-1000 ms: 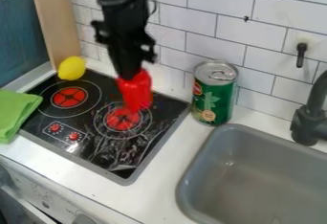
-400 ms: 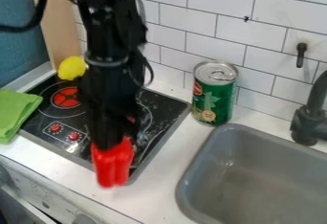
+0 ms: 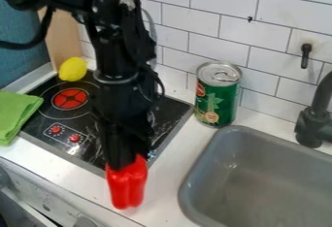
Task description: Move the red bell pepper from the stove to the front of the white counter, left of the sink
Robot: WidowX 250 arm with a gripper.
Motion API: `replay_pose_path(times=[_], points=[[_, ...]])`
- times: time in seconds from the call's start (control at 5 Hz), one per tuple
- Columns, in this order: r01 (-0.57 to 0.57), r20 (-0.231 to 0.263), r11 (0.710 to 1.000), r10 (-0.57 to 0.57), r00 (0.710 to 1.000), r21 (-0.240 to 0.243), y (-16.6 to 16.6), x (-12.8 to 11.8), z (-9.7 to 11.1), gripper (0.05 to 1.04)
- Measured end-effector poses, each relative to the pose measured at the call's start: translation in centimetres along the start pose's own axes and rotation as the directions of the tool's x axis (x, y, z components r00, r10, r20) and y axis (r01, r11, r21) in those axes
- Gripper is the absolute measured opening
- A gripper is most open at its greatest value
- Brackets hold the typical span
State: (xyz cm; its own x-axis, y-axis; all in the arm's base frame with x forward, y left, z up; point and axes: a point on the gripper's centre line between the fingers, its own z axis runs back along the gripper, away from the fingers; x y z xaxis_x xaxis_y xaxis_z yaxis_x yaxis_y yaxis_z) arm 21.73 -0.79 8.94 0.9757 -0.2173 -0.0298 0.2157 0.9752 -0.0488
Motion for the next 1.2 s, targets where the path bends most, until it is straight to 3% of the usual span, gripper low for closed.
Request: replay_pose_path(times=[0.2,0.6,0.8,1.0,1.2], points=[[0.041,0.025,0.999,-0.041,0.999,-0.013,-1.0,0.6,-0.3,0.11],[0.065,-0.005,0.998,-0.065,0.998,0.026,-1.6,0.7,-1.1,0.152],[0.046,-0.012,0.998,-0.046,0.999,0.046,-1.3,0.5,-1.2,0.364],[0.028,0.008,0.998,-0.028,1.0,0.049,-1.3,0.0,-0.4,0.665],[-0.007,0.088,0.999,0.004,0.996,0.038,-1.0,-0.9,2.4,0.953]])
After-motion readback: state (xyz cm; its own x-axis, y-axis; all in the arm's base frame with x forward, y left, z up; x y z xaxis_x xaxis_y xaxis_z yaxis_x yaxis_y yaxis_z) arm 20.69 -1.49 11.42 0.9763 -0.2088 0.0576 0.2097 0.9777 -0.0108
